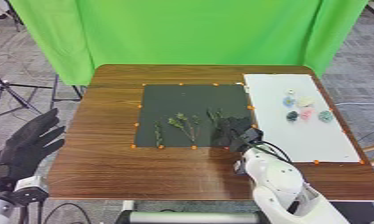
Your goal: Arrange flowers
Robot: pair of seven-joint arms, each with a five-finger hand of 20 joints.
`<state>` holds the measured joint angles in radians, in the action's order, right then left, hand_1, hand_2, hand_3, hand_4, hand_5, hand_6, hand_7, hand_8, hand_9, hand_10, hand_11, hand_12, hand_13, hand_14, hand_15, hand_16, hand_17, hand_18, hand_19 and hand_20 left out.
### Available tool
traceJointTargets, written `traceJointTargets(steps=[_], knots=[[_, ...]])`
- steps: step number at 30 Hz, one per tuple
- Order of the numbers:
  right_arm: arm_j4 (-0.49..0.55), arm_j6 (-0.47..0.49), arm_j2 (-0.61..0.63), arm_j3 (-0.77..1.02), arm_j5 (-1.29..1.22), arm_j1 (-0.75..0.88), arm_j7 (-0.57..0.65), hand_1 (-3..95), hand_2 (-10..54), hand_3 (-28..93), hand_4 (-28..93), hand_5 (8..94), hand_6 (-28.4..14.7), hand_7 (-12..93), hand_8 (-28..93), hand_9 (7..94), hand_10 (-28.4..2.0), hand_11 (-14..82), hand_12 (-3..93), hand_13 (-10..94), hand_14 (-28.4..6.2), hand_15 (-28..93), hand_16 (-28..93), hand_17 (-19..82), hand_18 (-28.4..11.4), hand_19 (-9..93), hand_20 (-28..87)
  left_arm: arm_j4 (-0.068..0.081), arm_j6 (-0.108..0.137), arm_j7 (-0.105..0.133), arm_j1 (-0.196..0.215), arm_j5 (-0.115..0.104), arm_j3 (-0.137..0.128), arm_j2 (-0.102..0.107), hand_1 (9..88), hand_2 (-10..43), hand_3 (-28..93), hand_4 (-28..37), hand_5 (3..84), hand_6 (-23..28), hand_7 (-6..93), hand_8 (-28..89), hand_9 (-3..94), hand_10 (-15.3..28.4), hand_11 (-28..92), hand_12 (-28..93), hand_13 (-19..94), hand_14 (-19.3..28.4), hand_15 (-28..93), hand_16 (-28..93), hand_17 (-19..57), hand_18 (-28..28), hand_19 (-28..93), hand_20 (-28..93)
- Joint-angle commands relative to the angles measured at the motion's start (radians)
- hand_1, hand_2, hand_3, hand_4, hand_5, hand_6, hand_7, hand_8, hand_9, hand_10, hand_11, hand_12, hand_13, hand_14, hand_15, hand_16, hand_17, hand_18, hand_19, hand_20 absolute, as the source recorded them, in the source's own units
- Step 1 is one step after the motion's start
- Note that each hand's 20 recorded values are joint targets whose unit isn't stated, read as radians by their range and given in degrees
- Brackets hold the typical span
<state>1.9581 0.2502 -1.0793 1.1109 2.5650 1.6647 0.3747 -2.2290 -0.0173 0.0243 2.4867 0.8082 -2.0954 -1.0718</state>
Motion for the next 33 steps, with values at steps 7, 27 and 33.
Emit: traceJointTargets(steps=[7, 27, 33], knots=[[0.03, 0.007, 0.046, 0.03, 0.003, 0.03, -0.014, 20.9, -7.3, 83, -25, 41.5, -5.2, 37, -14, 41.1, -15.3, 42.1, 30.8, 47, -15.5, 82, 27, 14, -23.6, 72, 54, 0.001, 0.0, -0.001, 0.011, -0.001, 0.001, -0.003, 21.4, -0.1, 70, -28.3, 20.7, 0.9, 21.0, -10, 16.7, 8.7, 11, 20, 14, 10.9, 15, 8, -11.2, 18.3, 37, 10], [0.046, 0.012, 0.047, 0.023, 0.001, 0.05, -0.041, 20.7, -6.9, 83, -25, 42.8, -5.1, 38, -15, 42.8, -15.2, 43.1, 30.7, 47, -15.4, 82, 27, 14, -23.4, 72, 54, 0.002, -0.005, -0.005, 0.001, 0.003, 0.004, -0.005, 21.5, 0.0, 70, -28.3, 20.7, 0.9, 20.9, -10, 16.7, 8.7, 11, 20, 14, 10.8, 15, 8, -11.2, 18.3, 37, 10], [0.056, -0.005, 0.05, 0.035, 0.014, 0.05, -0.029, 20.5, -7.3, 83, -25, 42.2, -5.8, 37, -15, 42.5, -16.0, 43.4, 31.1, 47, -15.4, 82, 27, 14, -23.4, 72, 54, 0.001, -0.005, -0.008, 0.004, 0.004, 0.001, -0.009, 21.5, 0.0, 70, -28.3, 20.8, 0.9, 20.8, -10, 16.7, 8.7, 11, 20, 14, 10.8, 15, 8, -11.2, 18.3, 37, 10]])
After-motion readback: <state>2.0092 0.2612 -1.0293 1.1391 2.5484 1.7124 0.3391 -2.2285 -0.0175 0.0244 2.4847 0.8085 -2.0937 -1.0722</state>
